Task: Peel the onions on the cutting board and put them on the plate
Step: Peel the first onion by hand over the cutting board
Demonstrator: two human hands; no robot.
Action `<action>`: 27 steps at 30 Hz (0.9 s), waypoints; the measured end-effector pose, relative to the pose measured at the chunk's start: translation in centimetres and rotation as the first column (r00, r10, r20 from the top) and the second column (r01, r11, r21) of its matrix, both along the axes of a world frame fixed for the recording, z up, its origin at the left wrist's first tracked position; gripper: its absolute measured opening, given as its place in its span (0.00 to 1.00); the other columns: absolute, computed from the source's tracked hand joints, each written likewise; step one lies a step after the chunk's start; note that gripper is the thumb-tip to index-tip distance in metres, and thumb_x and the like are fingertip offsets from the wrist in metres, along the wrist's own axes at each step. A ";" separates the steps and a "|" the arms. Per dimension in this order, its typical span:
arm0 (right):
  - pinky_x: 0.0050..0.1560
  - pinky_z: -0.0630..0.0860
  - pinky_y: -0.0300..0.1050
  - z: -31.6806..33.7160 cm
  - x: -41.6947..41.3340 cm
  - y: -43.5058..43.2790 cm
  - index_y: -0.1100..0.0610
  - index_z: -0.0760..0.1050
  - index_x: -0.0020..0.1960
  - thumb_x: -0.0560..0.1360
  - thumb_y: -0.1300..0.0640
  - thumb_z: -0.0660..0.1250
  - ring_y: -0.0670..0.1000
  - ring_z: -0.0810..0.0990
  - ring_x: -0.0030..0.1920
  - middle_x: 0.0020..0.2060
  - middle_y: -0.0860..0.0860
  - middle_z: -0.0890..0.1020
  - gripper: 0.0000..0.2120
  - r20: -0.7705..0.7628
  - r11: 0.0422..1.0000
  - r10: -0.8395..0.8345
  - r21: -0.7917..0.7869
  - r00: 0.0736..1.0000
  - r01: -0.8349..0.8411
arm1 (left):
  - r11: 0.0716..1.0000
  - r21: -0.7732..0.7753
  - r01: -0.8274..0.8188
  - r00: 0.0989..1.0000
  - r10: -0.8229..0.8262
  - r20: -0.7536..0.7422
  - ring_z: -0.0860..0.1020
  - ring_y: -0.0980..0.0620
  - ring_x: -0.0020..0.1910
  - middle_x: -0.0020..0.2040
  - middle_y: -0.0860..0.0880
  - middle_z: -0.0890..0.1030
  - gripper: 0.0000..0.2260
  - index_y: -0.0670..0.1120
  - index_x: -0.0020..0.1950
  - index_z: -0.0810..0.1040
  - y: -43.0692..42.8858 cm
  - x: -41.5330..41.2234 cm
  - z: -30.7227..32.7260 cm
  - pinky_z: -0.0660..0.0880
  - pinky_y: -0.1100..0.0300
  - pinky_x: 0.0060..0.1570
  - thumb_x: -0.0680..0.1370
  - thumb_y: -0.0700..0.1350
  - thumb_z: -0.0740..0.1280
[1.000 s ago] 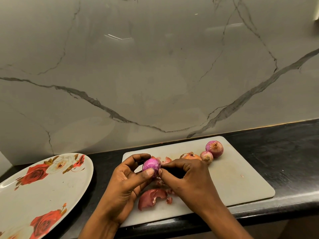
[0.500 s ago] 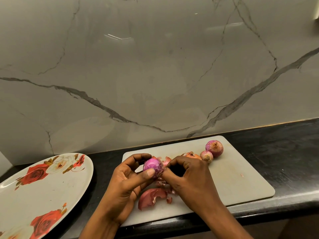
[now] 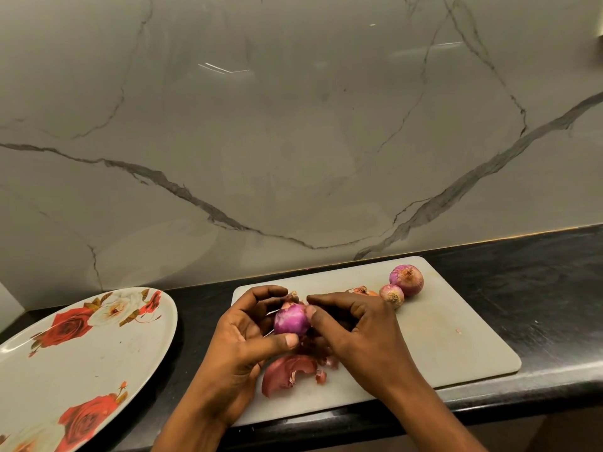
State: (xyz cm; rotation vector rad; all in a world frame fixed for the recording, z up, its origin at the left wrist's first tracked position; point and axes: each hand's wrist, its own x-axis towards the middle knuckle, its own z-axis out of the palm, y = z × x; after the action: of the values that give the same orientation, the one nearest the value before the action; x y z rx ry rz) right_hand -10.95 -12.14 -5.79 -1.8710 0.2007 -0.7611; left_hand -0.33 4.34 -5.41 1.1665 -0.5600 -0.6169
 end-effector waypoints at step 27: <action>0.46 0.81 0.32 -0.2 -0.1 -0.1 0.47 0.89 0.51 0.76 0.57 0.77 0.39 0.86 0.46 0.42 0.37 0.88 0.06 0.057 0.996 0.019 -0.088 0.998 -0.014 | 0.995 0.038 -0.096 0.993 0.093 0.072 0.85 0.39 0.60 0.60 0.42 0.85 0.30 0.41 0.64 0.82 -0.3 -0.2 -0.2 0.85 0.48 0.51 0.63 0.29 0.79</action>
State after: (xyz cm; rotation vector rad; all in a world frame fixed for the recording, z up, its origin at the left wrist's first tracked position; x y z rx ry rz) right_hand -11.09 -12.19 -6.01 -1.9280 0.1166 -0.8237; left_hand -0.51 4.06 -5.63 1.2497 -0.5499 -0.5098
